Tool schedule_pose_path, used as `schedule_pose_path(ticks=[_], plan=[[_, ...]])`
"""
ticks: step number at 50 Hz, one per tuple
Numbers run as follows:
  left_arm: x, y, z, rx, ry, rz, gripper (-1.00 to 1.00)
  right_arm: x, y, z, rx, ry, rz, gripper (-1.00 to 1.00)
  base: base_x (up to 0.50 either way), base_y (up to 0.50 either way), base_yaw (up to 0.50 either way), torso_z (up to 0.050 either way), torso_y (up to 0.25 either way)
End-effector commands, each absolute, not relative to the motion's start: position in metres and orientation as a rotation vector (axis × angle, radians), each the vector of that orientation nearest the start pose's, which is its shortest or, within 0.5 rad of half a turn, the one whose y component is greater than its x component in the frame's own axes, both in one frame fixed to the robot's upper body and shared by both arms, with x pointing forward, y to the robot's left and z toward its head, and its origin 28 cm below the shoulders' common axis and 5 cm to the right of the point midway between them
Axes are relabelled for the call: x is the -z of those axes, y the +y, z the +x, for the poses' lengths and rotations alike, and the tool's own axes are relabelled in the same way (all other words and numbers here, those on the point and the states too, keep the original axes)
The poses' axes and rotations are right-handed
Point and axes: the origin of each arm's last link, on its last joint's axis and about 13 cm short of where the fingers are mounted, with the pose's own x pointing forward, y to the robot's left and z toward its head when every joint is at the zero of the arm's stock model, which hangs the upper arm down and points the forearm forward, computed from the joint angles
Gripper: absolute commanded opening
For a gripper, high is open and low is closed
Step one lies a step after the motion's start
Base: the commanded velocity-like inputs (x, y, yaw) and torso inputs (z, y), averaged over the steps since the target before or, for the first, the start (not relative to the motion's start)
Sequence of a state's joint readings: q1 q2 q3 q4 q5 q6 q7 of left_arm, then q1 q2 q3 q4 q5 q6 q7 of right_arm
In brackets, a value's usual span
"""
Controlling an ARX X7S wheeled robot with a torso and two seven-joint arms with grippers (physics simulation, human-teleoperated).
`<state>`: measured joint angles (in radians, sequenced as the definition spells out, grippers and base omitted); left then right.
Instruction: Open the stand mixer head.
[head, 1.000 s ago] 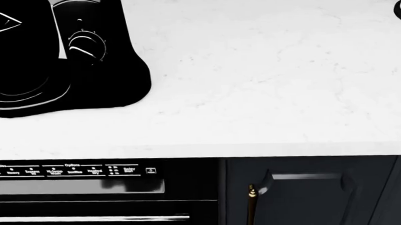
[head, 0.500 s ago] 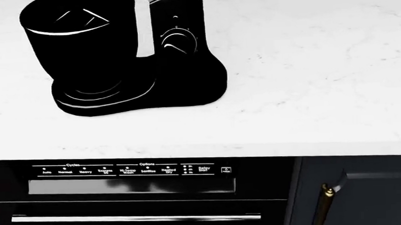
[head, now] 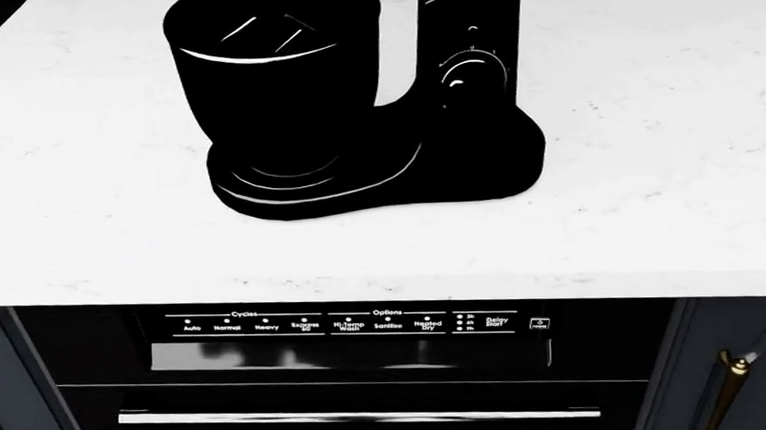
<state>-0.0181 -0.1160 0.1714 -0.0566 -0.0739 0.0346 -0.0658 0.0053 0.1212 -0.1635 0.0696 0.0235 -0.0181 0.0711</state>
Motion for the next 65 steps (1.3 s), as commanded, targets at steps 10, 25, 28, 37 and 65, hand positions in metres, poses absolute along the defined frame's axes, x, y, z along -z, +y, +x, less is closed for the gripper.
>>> schedule_pose_path(ticks=[10, 25, 28, 37, 65], plan=[[0.000, 0.202, 0.210, 0.130, 0.022, 0.051, 1.00, 0.001, -0.097, 0.207, -0.099, 0.058, -0.071, 1.00, 0.00, 0.00, 0.00, 0.045, 0.000], [-0.002, 0.202, 0.211, 0.128, 0.031, 0.051, 1.00, 0.000, -0.097, 0.208, -0.099, 0.060, -0.074, 1.00, 0.00, 0.00, 0.00, 0.050, 0.000], [0.000, 0.202, 0.210, 0.127, 0.032, 0.048, 1.00, 0.001, -0.097, 0.207, -0.110, 0.062, -0.064, 1.00, 0.00, 0.00, 0.00, 0.050, 0.000], [-0.002, 0.201, 0.209, 0.123, 0.029, 0.044, 1.00, -0.004, -0.097, 0.206, -0.108, 0.056, -0.082, 1.00, 0.00, 0.00, 0.00, 0.050, 0.000], [-0.181, 0.210, 0.227, 0.022, -0.320, 0.081, 1.00, -0.178, -0.103, 0.230, -0.058, -0.392, -0.041, 1.00, 0.00, 0.00, 0.00, 0.005, 0.000]])
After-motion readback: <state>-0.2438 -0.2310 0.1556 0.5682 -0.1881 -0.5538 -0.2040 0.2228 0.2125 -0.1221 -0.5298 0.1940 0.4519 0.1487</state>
